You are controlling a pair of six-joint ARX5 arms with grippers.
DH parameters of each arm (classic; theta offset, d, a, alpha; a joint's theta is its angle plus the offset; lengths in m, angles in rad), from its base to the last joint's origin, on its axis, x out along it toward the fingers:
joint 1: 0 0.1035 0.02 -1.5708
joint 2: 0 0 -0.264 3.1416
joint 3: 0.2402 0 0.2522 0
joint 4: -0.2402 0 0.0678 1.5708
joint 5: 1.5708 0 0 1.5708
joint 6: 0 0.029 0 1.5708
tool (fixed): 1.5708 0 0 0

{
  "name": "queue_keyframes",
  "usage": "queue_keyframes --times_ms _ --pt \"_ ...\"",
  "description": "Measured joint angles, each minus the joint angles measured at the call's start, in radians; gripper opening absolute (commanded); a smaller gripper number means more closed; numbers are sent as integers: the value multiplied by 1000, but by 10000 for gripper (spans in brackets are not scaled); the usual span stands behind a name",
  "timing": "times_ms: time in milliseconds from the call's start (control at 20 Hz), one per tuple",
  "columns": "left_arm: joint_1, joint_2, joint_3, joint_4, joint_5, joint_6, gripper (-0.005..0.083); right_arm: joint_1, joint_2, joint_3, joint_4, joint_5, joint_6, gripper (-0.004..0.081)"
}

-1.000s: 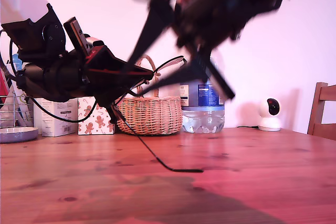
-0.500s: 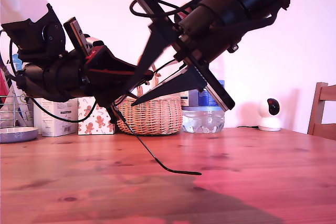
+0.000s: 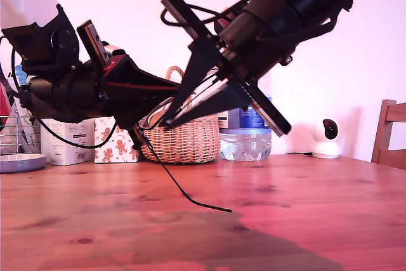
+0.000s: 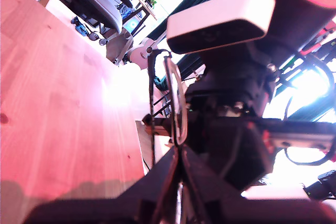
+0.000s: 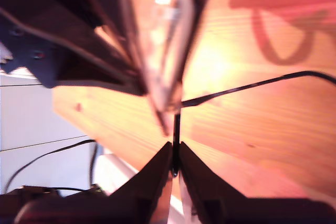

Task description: Pick up the glasses and open them, then place them back on the table

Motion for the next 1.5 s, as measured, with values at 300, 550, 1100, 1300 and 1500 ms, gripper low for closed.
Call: queue_keyframes --times_ms 300,550,1100,1300,1500 --pt "0 0 0 0 -2 -34 -21 -3 0 0 -85 72 -69 -13" --pt "-2 0 0 -3 -6 -45 -21 -7 0 2 -169 142 -142 -13" --pt "-2 0 0 -3 -6 -45 -21 -137 0 3 -291 203 -307 -13" --pt "-2 0 0 -3 -9 -45 -21 -195 0 3 -299 203 -352 -12" --pt "-2 0 0 2 -10 -45 -21 -220 0 3 -300 200 -355 138"
